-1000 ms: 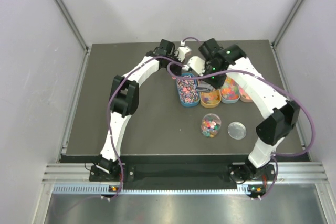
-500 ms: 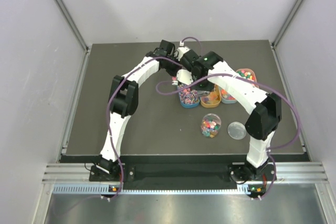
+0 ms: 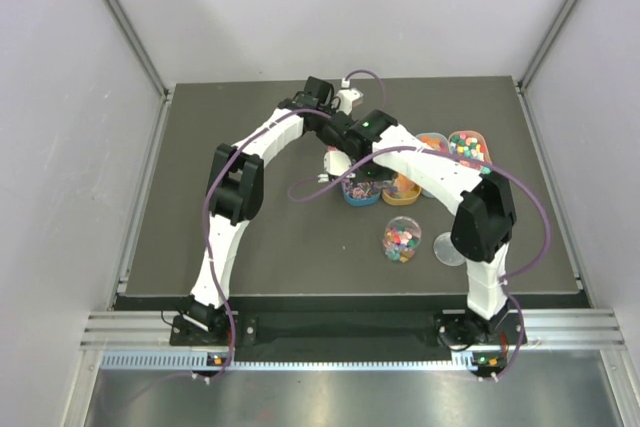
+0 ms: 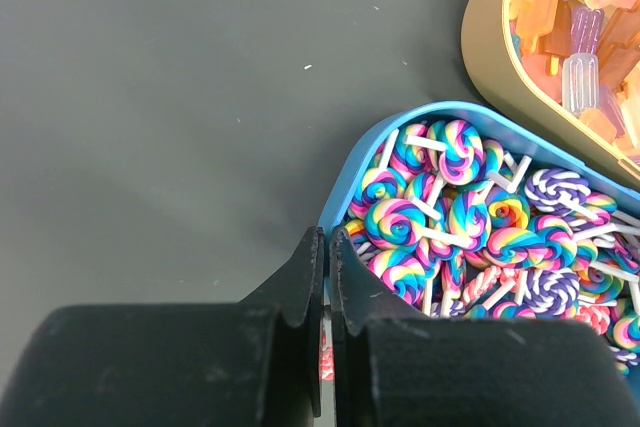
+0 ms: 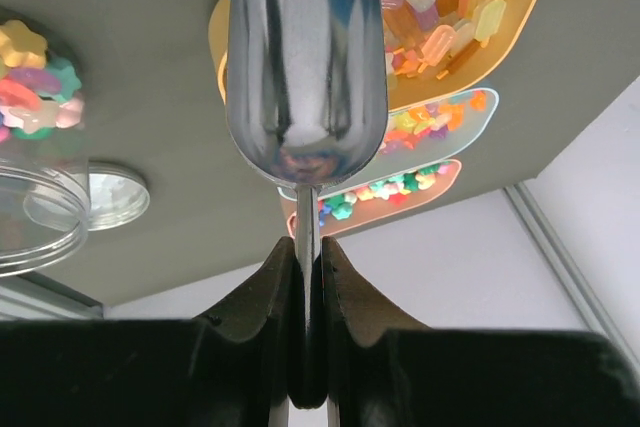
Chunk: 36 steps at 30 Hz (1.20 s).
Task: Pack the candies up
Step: Scoop the fake candies from the storage box.
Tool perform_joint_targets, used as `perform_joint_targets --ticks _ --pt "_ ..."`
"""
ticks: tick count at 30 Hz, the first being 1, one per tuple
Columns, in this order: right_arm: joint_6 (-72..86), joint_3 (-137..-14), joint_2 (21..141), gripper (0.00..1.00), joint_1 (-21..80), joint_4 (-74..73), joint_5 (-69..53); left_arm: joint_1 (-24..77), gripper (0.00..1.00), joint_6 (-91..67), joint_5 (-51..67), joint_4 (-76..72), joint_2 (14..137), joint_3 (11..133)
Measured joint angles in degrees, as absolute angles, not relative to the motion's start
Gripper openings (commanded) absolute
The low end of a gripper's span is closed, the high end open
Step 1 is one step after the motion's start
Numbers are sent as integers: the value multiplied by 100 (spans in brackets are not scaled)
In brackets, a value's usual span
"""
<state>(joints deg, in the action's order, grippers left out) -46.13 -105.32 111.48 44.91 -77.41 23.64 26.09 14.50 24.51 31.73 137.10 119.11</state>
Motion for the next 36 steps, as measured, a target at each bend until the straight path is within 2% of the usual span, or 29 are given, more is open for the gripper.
perform_joint_targets --ticks 18,25,36 --pt "-4648 -10541 11631 0 5011 -7784 3465 2622 0 1249 2390 3098 13664 11821" --pt "-4145 -10547 11596 0 4880 -7822 3203 2624 0 1190 2368 3059 13644 11782" --pt "-3422 -10326 11212 0 3988 -7734 1914 2637 0 1186 2346 2995 13609 11725"
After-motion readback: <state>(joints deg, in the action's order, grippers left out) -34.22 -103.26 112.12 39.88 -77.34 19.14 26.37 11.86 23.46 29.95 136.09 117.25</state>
